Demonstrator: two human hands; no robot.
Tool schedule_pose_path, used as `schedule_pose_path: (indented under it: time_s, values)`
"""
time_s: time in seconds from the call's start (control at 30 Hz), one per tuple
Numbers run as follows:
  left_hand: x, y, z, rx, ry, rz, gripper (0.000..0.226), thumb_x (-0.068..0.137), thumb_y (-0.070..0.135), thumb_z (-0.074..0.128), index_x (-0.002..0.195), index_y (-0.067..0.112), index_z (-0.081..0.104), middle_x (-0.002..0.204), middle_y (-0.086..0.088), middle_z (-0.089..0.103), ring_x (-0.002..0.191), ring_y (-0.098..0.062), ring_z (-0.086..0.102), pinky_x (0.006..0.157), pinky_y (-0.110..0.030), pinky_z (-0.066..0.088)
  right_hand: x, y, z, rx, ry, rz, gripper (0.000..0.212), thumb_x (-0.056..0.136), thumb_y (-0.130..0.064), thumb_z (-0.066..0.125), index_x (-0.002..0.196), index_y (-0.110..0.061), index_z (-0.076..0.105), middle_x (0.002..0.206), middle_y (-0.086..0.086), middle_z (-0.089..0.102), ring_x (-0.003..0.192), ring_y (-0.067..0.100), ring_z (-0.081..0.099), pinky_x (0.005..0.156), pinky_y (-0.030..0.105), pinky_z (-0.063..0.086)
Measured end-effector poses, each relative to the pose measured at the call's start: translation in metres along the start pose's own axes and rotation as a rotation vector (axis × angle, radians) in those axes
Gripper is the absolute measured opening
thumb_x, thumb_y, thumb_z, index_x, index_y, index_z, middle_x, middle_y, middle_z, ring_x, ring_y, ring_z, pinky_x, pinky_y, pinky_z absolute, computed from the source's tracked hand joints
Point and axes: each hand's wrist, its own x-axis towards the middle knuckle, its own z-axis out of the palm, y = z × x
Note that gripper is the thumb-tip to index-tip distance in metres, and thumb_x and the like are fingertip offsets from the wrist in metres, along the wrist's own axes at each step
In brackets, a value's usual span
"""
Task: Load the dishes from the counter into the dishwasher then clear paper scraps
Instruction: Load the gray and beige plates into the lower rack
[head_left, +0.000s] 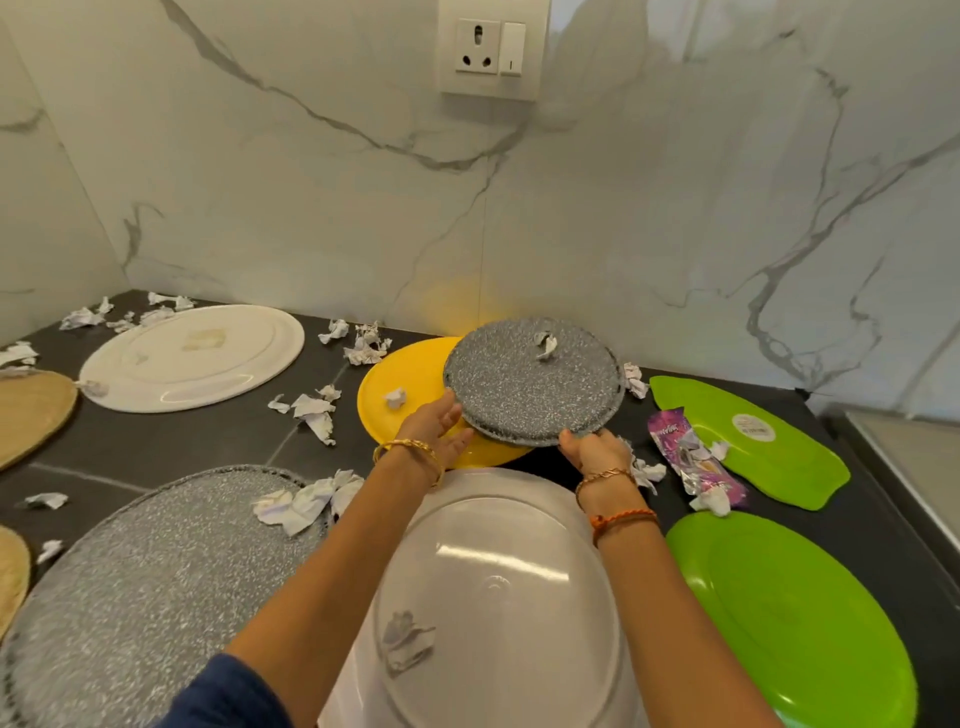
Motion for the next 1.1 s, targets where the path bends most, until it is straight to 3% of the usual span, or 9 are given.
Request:
schedule_pose_path:
  time_s: [0.1, 0.17, 0.23, 0.37, 0.57, 0.73, 0.87, 0.97, 1.1]
  values:
    - [-0.005, 0.012, -0.004, -0.019, -0.034, 0.098, 0.005, 0.094, 0.021, 0.052, 0.091, 0.017, 0.053, 0.096, -0.001, 0.054, 0.078, -0.017, 0.053, 0.070, -0.026, 0.047, -0.003, 0.007, 0.011, -0.038, -0.046, -0.043, 0.029, 0.087, 0.004, 0.054, 0.116, -0.003, 0.056, 0.072, 0.003, 0.050, 0.063, 0.011, 0.046, 0.037, 0.013, 0.035]
    - [-0.007, 0.028, -0.005, 0.033, -0.025, 0.220, 0.009, 0.095, 0.023, 0.049, 0.099, 0.016, 0.052, 0.087, 0.001, 0.055, 0.069, -0.013, 0.048, 0.057, -0.022, 0.042, -0.008, 0.006, 0.027, -0.003, -0.141, -0.008, 0.020, 0.090, -0.001, 0.053, 0.102, -0.016, 0.057, 0.064, 0.001, 0.045, 0.053, 0.009, 0.039, 0.035, 0.013, 0.029]
    - [-0.012, 0.045, -0.010, 0.093, 0.043, 0.374, 0.021, 0.096, 0.019, 0.048, 0.116, 0.013, 0.052, 0.090, 0.001, 0.056, 0.073, -0.013, 0.050, 0.061, -0.023, 0.043, -0.017, 0.002, 0.044, 0.030, -0.249, 0.031, 0.018, 0.093, -0.005, 0.049, 0.087, -0.022, 0.053, 0.067, -0.005, 0.049, 0.056, 0.005, 0.045, 0.045, 0.019, 0.031]
    - [-0.030, 0.074, -0.029, 0.202, 0.141, 0.620, 0.014, 0.095, 0.005, 0.045, 0.101, 0.007, 0.058, 0.103, -0.012, 0.062, 0.096, -0.026, 0.057, 0.084, -0.042, 0.052, -0.039, 0.007, 0.083, -0.032, -0.451, 0.118, 0.018, 0.095, -0.014, 0.047, 0.081, -0.025, 0.049, 0.081, -0.007, 0.054, 0.071, 0.004, 0.051, 0.057, 0.025, 0.031]
    - [-0.057, 0.108, -0.076, 0.304, 0.475, 0.968, 0.026, 0.091, 0.006, 0.051, 0.115, -0.001, 0.058, 0.112, -0.015, 0.063, 0.101, -0.024, 0.059, 0.093, -0.036, 0.049, -0.069, 0.030, 0.130, -0.559, -0.513, -0.149, 0.026, 0.091, -0.017, 0.055, 0.111, -0.001, 0.060, 0.098, 0.007, 0.055, 0.089, 0.020, 0.052, 0.065, 0.027, 0.040]
    - [-0.077, 0.132, -0.131, -0.032, 0.659, 0.957, 0.018, 0.091, 0.007, 0.049, 0.105, 0.003, 0.060, 0.091, -0.008, 0.060, 0.085, -0.022, 0.058, 0.084, -0.039, 0.053, -0.085, 0.055, 0.152, -0.924, -0.616, -0.509, 0.022, 0.088, -0.012, 0.057, 0.105, -0.002, 0.067, 0.094, 0.008, 0.064, 0.093, 0.019, 0.056, 0.078, 0.026, 0.043]
    - [-0.094, 0.142, -0.161, -0.287, 0.803, 0.855, 0.030, 0.089, 0.000, 0.047, 0.062, 0.011, 0.043, 0.060, 0.002, 0.038, 0.053, -0.009, 0.034, 0.046, -0.019, 0.032, -0.099, 0.071, 0.173, -1.119, -0.704, -0.692, 0.024, 0.090, -0.012, 0.054, 0.108, -0.004, 0.067, 0.112, 0.015, 0.067, 0.107, 0.027, 0.059, 0.087, 0.030, 0.044]
    - [-0.101, 0.142, -0.184, -0.431, 0.838, 0.755, 0.037, 0.086, -0.002, 0.046, 0.058, 0.016, 0.031, 0.058, 0.000, 0.028, 0.052, -0.012, 0.024, 0.049, -0.027, 0.020, -0.100, 0.084, 0.191, -1.283, -0.697, -0.741, 0.026, 0.093, -0.017, 0.048, 0.106, -0.002, 0.065, 0.114, 0.020, 0.064, 0.108, 0.035, 0.057, 0.089, 0.038, 0.047]
    - [-0.105, 0.140, -0.206, -0.535, 0.851, 0.706, 0.037, 0.084, -0.004, 0.047, 0.058, 0.016, 0.029, 0.061, -0.001, 0.030, 0.053, -0.014, 0.025, 0.059, -0.035, 0.027, -0.103, 0.097, 0.211, -1.517, -0.504, -0.795, 0.022, 0.093, -0.017, 0.049, 0.104, -0.001, 0.060, 0.114, 0.021, 0.060, 0.108, 0.036, 0.056, 0.082, 0.037, 0.047]
